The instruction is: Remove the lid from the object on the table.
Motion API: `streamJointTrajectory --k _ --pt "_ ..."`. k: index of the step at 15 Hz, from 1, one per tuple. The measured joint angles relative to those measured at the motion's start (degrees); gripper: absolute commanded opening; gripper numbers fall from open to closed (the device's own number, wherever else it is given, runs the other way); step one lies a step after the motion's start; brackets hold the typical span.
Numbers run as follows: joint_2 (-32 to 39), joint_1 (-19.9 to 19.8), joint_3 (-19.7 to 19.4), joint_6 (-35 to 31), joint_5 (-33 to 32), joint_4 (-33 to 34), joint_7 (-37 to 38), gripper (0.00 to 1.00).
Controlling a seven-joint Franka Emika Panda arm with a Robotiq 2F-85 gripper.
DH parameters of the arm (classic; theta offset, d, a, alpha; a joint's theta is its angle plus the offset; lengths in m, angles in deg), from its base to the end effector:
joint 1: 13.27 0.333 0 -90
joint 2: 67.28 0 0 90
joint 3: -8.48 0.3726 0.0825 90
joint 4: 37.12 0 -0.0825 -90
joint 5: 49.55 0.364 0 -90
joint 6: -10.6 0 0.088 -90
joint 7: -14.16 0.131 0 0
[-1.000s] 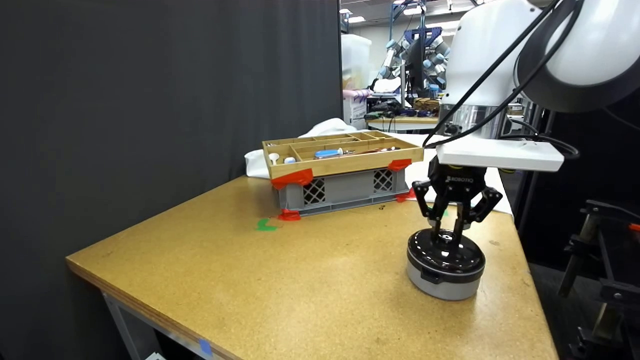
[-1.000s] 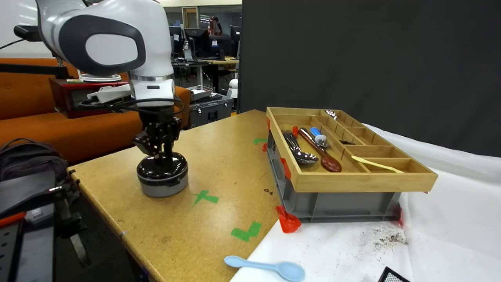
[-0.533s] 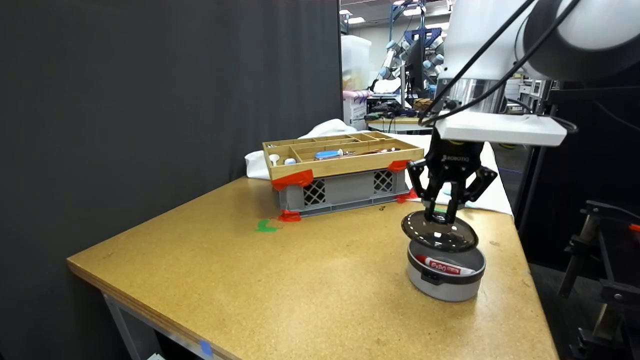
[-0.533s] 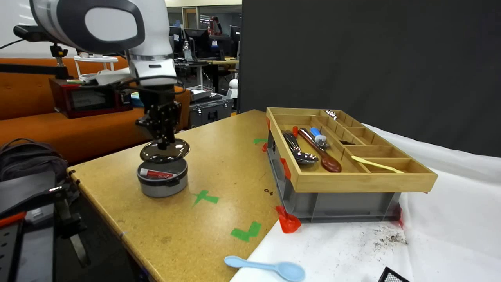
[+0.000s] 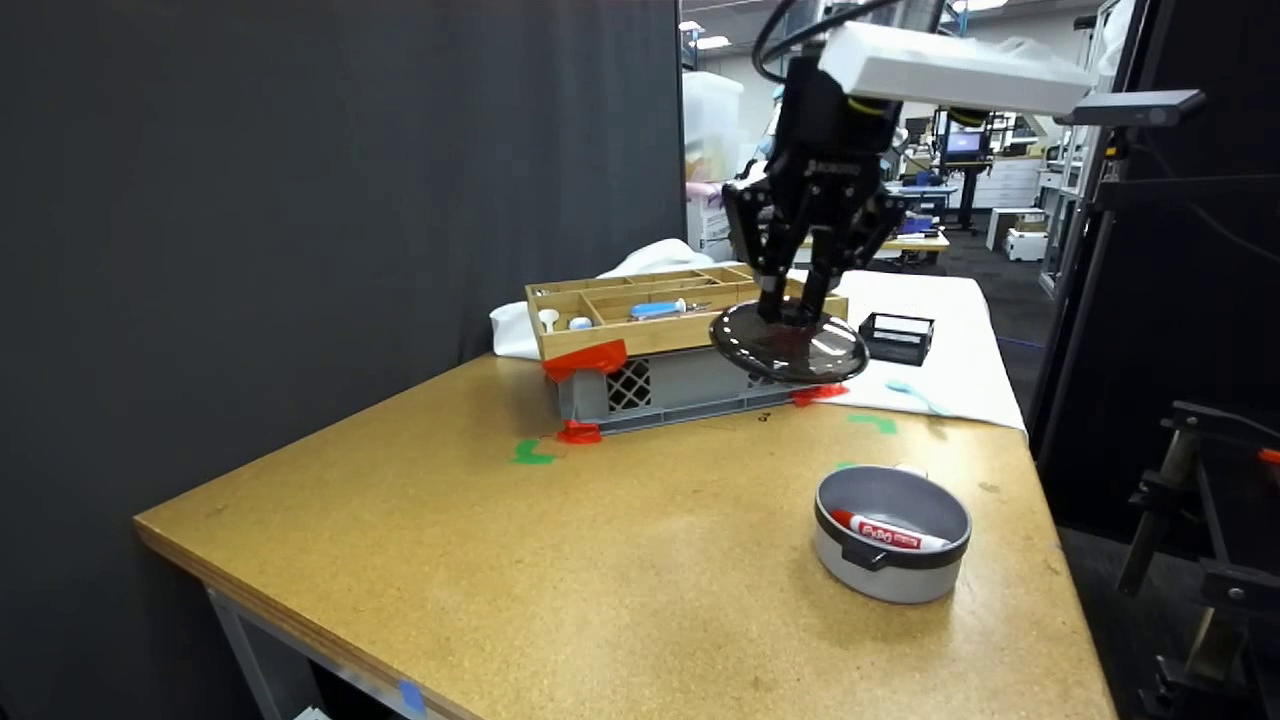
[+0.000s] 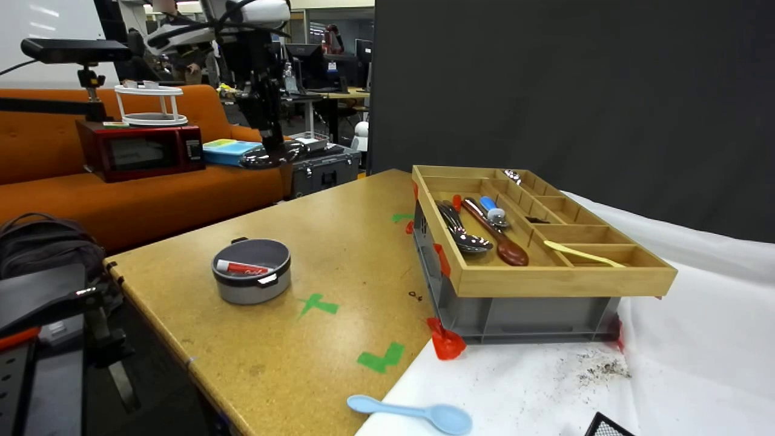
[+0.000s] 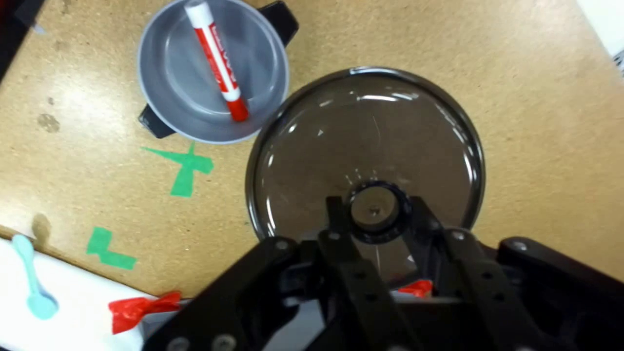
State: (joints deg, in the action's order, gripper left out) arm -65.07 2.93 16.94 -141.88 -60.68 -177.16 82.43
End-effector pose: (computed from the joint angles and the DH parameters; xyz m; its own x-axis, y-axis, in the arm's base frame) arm 0.4480 0.2092 0.3516 0.8097 -0.5626 0.1672 -0.5507 -0.8267 -0.1151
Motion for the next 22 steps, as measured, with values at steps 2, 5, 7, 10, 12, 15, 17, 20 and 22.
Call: streamJointTrajectory --k 2,5,7,10,12,15,17,20,22 --pt "3.53 0.4 2.05 0.23 0.16 4.18 -2.89 0.09" --pt "11.34 0.74 2.71 -0.26 0.19 9.67 -8.84 0.09" --pt "17.21 0.82 2.46 -0.5 0.21 12.92 -13.0 0.09" --pt "24.58 1.6 1.62 -0.7 0.24 16.74 -18.07 0.09" --pt "28.16 3.34 0.18 -1.82 0.21 18.48 -20.21 0.09" --pt "32.19 5.92 -2.06 -3.83 0.3 20.5 -22.3 0.61" --pt "34.42 6.31 -2.54 -3.92 1.0 21.54 -24.53 0.73" --pt "34.32 6.39 -2.23 -3.88 3.41 21.46 -28.43 0.94" --pt "31.57 6.54 -1.67 -3.69 5.05 20.59 -30.06 1.0"
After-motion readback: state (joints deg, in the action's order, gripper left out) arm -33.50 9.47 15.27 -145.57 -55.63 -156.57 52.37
